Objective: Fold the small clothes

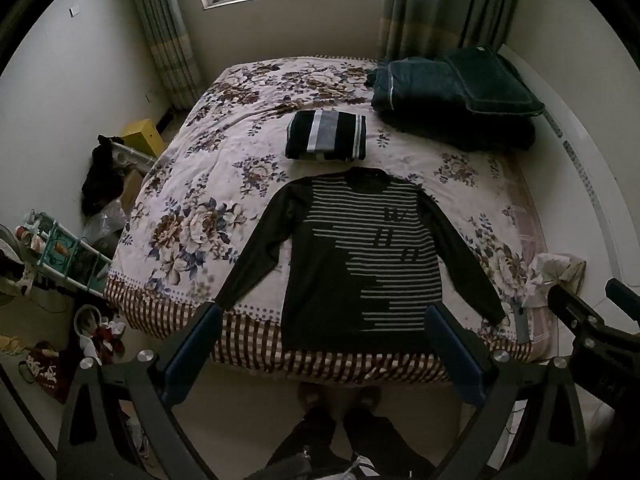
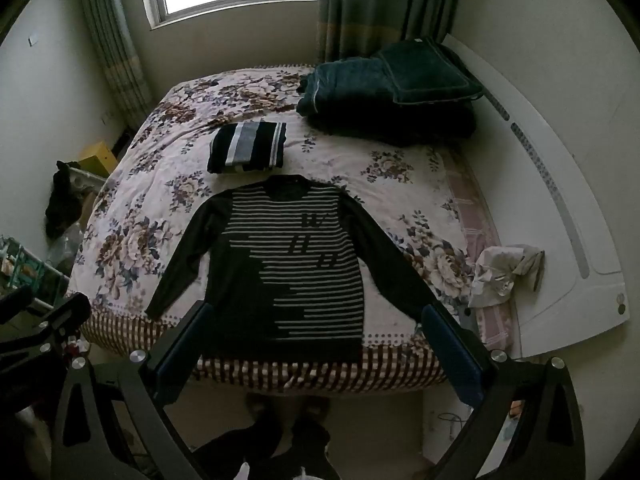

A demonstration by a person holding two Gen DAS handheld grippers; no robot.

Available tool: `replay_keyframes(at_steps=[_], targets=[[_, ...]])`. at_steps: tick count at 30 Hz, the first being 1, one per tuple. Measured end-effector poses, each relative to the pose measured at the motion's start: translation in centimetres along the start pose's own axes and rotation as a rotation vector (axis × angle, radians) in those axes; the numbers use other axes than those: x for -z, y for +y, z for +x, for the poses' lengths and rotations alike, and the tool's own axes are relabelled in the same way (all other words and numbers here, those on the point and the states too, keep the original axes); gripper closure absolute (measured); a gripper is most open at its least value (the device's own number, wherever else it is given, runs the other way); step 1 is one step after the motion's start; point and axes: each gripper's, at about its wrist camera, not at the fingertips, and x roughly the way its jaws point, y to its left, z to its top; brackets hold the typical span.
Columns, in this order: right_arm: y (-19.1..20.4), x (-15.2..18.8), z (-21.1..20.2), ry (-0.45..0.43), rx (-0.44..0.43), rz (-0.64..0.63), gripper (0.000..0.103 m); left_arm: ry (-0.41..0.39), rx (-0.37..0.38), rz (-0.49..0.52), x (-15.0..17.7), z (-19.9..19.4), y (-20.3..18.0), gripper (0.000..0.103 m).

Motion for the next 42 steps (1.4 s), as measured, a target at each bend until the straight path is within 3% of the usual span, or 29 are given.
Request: replay_keyframes(at_steps=[33,42], targets=[[1.1,-0.6,-0.2,-0.013,-0.009,-0.001,0.000,-0.008,0.014,0.001,-2.2,-1.2,-0.5,0.000],[1.8,-1.5,-2.1,-0.019,-0.014,-0.005,0.000,-0.016,0.018,0.001,-2.7,-1.4,-0.6,0.000]])
